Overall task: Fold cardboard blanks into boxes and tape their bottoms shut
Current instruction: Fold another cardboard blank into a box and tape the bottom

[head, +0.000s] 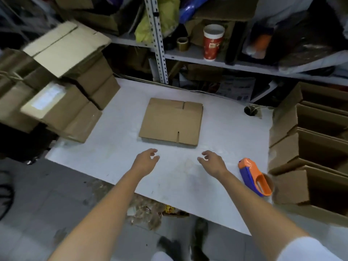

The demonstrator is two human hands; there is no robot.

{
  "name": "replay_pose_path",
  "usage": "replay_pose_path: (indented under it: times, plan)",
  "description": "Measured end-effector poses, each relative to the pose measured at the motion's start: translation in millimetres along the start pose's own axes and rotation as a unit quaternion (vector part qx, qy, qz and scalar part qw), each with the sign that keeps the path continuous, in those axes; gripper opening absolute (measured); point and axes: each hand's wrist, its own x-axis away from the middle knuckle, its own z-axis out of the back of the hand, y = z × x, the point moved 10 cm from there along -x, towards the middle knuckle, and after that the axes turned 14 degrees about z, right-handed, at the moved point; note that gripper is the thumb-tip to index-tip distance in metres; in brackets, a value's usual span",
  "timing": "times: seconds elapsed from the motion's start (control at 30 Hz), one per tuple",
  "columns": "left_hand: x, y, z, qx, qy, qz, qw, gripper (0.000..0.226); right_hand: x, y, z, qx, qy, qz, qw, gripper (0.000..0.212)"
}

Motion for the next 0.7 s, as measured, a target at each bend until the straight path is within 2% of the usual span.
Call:
replay_pose_path:
  times: [0.17,0.27,0.37,0.47,0.57,0.7]
  plan:
    - [-85,42,47,-0.009,0.056,-0.009,0.998,0.049,-84,-32,21,-0.004,0.078,0.019,0.997,0.055]
    - [-136,61,69,0.002,0.081,-0.008,0.997,0.057,-130,-37,29,-0.017,0.122,0.001,0.992,0.063]
    - [-182,63,69,0.000,0.052,0.020,0.998,0.067,-161,-28,25,-0.044,0.145,-0.042,0.988,0.083]
    - [-215,52,56,-0.002,-0.002,0.056,0.998,0.080,-182,-23,6,-0.088,0.147,-0.076,0.982,0.094]
    - [-228,47,46,0.023,-0.040,0.052,0.998,0.081,-187,-26,-8,-0.133,0.179,-0.089,0.971,0.102]
    - [-207,57,57,0.075,-0.064,0.010,0.995,0.074,-171,-33,-16,-0.173,0.207,-0.094,0.958,0.136]
